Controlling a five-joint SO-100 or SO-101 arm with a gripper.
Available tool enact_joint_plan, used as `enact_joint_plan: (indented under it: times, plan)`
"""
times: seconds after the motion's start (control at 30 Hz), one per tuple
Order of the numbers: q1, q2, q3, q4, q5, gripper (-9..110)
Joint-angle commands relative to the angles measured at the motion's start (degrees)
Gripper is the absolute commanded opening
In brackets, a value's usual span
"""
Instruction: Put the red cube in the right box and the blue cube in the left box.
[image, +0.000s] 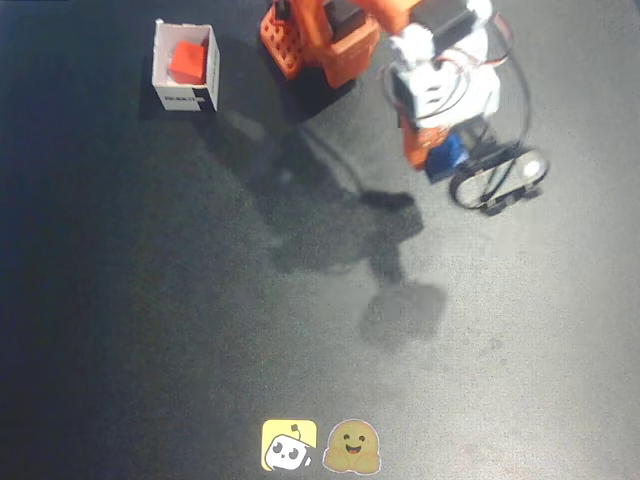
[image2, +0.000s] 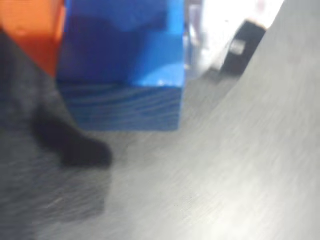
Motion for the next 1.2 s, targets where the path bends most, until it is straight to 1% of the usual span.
enact_joint_plan:
  times: [0.0,0.23,0.4,0.6,0.8,1.0,1.17]
  plan:
    - [-3.34,1.58,-1.05,1.67,0.26,10]
    - [-9.93,5.80,1.05,5.27,1.41,10]
    - [-17.58,9.58,3.60,5.98,6.42,10]
    - [-22.50,10.81,4.57,6.86,6.68,10]
    - [-26.37,12.74,6.50,8.26,7.47,10]
    - [-27.42,19.51,11.95,9.58,7.12,10]
    - [-28.21,20.57,13.10,10.63,7.47,10]
